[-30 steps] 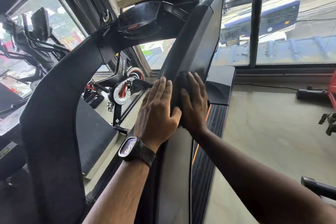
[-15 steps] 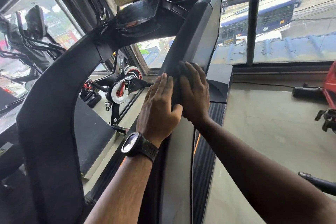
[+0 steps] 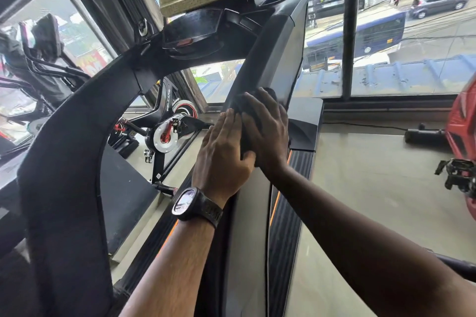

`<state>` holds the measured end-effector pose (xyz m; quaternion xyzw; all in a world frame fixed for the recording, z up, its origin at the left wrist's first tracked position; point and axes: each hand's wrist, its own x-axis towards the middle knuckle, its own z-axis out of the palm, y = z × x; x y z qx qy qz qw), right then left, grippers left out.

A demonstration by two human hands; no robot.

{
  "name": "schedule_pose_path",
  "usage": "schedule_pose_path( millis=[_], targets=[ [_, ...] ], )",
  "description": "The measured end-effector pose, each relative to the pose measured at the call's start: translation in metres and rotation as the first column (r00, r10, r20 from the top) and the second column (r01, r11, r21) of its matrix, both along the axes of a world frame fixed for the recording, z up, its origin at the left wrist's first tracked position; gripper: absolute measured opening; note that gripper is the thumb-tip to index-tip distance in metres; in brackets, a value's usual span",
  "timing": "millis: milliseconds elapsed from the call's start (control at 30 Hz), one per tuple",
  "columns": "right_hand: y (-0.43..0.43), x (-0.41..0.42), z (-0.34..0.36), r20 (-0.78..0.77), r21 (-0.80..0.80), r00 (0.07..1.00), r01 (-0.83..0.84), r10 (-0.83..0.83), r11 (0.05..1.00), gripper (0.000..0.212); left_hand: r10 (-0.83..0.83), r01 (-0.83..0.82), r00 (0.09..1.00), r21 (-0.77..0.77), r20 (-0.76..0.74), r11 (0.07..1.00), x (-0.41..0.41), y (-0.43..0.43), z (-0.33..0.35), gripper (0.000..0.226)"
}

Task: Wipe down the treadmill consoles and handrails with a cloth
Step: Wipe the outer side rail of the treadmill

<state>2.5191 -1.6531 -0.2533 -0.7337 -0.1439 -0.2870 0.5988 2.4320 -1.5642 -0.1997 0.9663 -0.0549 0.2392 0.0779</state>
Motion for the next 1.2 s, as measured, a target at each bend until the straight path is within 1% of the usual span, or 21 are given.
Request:
schedule_pose_path(
  millis=[67, 133, 167, 200, 233, 333, 400, 467, 533, 567, 600, 667, 733, 800, 900, 933, 967, 1033, 1100, 1133, 1200],
  targets=[
    [-0.004, 0.017, 0.0, -0.047, 0.006, 0.999, 0.004, -0.003, 1.0, 0.044, 0.008, -0.008, 1.0, 0.011, -0.008, 1.0, 0.0, -0.001, 0.0, 0.081],
    [-0.006, 0.031, -0.006, -0.288, 0.169, 0.958, 0.039, 0.011, 0.985, 0.048, 0.014, -0.013, 1.0, 0.024, -0.027, 1.0, -0.001, -0.001, 0.0, 0.08],
    [-0.005, 0.029, -0.009, -0.42, 0.22, 0.907, 0.058, 0.041, 0.974, 0.05, 0.015, -0.014, 0.999, 0.025, -0.032, 1.0, -0.001, -0.001, 0.0, 0.081],
    [-0.003, 0.022, -0.012, -0.49, 0.231, 0.87, 0.06, 0.062, 0.971, 0.052, 0.016, -0.015, 0.999, 0.025, -0.036, 1.0, 0.0, -0.001, 0.0, 0.081],
    [-0.001, 0.01, -0.015, -0.48, 0.216, 0.875, 0.051, 0.061, 0.975, 0.054, 0.016, -0.015, 0.999, 0.024, -0.041, 1.0, 0.001, -0.001, 0.0, 0.08],
    [0.005, -0.017, -0.019, -0.21, 0.193, 0.977, -0.003, 0.045, 0.981, 0.054, 0.022, -0.022, 0.998, 0.007, -0.05, 1.0, 0.001, 0.001, 0.001, 0.081],
    [0.004, -0.004, -0.019, -0.141, 0.154, 0.99, 0.01, 0.013, 0.988, 0.051, 0.026, -0.026, 0.998, 0.011, -0.061, 1.0, 0.001, 0.0, 0.002, 0.081],
    [0.0, 0.017, -0.027, -0.274, 0.177, 0.961, 0.032, 0.019, 0.984, 0.05, 0.027, -0.026, 0.997, 0.02, -0.067, 0.999, 0.001, -0.001, 0.003, 0.082],
    [-0.002, 0.022, -0.037, -0.505, 0.251, 0.859, 0.061, 0.077, 0.966, 0.051, 0.033, -0.031, 0.996, 0.025, -0.08, 0.999, -0.001, -0.001, 0.004, 0.083],
    [0.0, 0.016, -0.04, -0.561, 0.271, 0.822, 0.07, 0.099, 0.96, 0.053, 0.033, -0.031, 0.996, 0.028, -0.086, 0.999, -0.001, -0.002, 0.005, 0.083],
    [0.003, 0.006, -0.043, -0.549, 0.277, 0.83, 0.069, 0.099, 0.958, 0.054, 0.032, -0.029, 0.996, 0.028, -0.089, 0.999, -0.002, -0.001, 0.007, 0.083],
    [0.007, -0.012, -0.042, -0.36, 0.314, 0.931, 0.058, 0.062, 0.948, 0.053, 0.034, -0.03, 0.995, 0.037, -0.093, 0.999, 0.0, 0.001, 0.011, 0.081],
    [0.004, -0.007, -0.039, -0.215, 0.31, 0.976, 0.039, 0.03, 0.95, 0.046, 0.038, -0.033, 0.994, 0.057, -0.099, 0.998, 0.005, 0.002, 0.017, 0.08],
    [-0.002, 0.013, -0.042, -0.277, 0.28, 0.961, 0.068, 0.013, 0.958, 0.041, 0.049, -0.044, 0.992, 0.052, -0.115, 0.998, 0.011, -0.001, 0.023, 0.079],
    [-0.005, 0.02, -0.055, -0.572, 0.26, 0.817, 0.092, 0.077, 0.961, 0.051, 0.058, -0.049, 0.991, 0.076, -0.123, 0.996, 0.021, -0.008, 0.028, 0.077],
    [-0.001, 0.01, -0.058, -0.583, 0.236, 0.808, 0.069, 0.084, 0.969, 0.055, 0.063, -0.053, 0.99, 0.081, -0.125, 0.995, 0.024, -0.01, 0.028, 0.075],
    [0.002, -0.001, -0.06, -0.534, 0.23, 0.841, 0.043, 0.089, 0.972, 0.057, 0.07, -0.061, 0.99, 0.079, -0.123, 0.995, 0.027, -0.011, 0.029, 0.076],
    [0.004, -0.018, -0.061, -0.366, 0.252, 0.926, 0.0, 0.095, 0.968, 0.059, 0.08, -0.072, 0.989, 0.068, -0.123, 0.995, 0.032, -0.012, 0.03, 0.08],
    [-0.001, -0.007, -0.061, -0.262, 0.186, 0.963, -0.007, 0.057, 0.982, 0.057, 0.083, -0.074, 0.988, 0.072, -0.13, 0.995, 0.035, -0.014, 0.03, 0.083],
    [-0.004, 0.005, -0.063, -0.257, 0.151, 0.966, 0.004, 0.036, 0.989, 0.056, 0.087, -0.077, 0.988, 0.078, -0.13, 0.994, 0.036, -0.015, 0.03, 0.084],
    [-0.008, 0.026, -0.065, -0.414, 0.163, 0.91, 0.043, 0.029, 0.986, 0.055, 0.096, -0.086, 0.988, 0.087, -0.118, 0.992, 0.036, -0.016, 0.029, 0.084]
  ],
)
